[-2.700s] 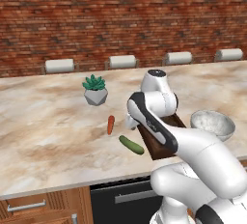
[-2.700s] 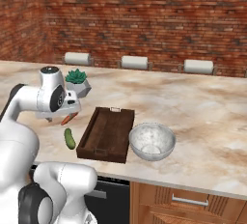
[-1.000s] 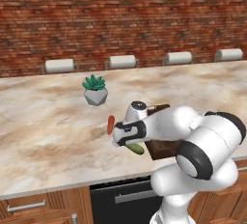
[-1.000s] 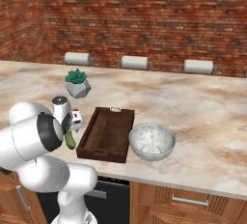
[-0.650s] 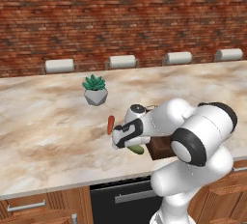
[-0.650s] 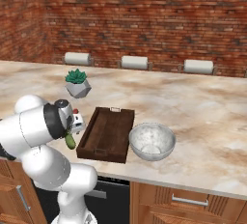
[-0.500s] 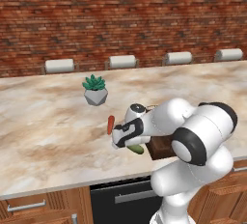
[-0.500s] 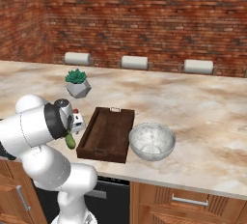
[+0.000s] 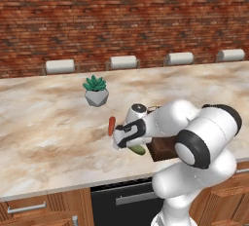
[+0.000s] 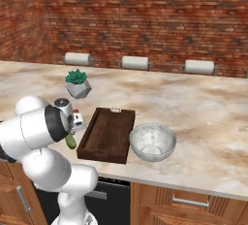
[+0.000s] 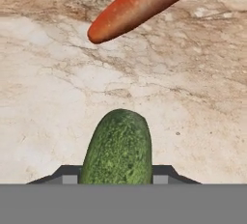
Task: Place the two vegetables and bowl onto the tray for setting up a vegetable dip station.
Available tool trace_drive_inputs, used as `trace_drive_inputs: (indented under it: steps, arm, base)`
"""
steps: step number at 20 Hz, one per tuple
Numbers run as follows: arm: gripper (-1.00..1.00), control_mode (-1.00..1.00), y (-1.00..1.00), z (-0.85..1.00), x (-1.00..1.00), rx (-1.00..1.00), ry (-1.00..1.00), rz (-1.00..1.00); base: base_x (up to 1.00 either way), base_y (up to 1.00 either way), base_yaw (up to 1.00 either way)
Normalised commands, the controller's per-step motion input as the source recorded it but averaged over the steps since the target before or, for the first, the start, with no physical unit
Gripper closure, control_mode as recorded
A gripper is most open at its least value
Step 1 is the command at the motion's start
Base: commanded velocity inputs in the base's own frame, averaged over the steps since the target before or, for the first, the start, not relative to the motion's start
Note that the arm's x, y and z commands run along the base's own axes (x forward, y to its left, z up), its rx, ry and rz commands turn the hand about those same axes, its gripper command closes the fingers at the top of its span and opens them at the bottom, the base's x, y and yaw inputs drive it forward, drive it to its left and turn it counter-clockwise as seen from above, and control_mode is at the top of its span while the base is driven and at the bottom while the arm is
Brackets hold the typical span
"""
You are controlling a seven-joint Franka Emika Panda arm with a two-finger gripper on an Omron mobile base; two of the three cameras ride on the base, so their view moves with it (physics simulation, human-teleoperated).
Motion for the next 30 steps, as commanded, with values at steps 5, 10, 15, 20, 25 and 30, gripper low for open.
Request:
trace_drive_inputs:
  steps: [5,10,15,20,25,30]
  arm:
    - [1.00,-1.00,-0.01,0.49,0.00,-0.01,0.00,0.03]
    - [1.00,-1.00,0.00,0.57,0.00,-0.02,0.00,0.05]
    - [1.00,-1.00,0.00,0.58,0.00,-0.02,0.00,0.04]
    - [1.00,-1.00,0.00,0.55,0.01,-0.01,0.00,0.04]
    - [1.00,-1.00,-0.14,0.23,0.05,-0.03,-0.07,0.18]
    - [1.00,-1.00,-0.33,0.02,0.12,-0.03,-0.14,0.27]
  base:
    - [0.00,0.00,0.00]
    - [0.00,0.00,0.00]
    - [0.00,0.00,0.00]
    - [0.00,0.00,0.00]
    - [0.00,0.00,0.00]
    - [0.00,0.00,0.00]
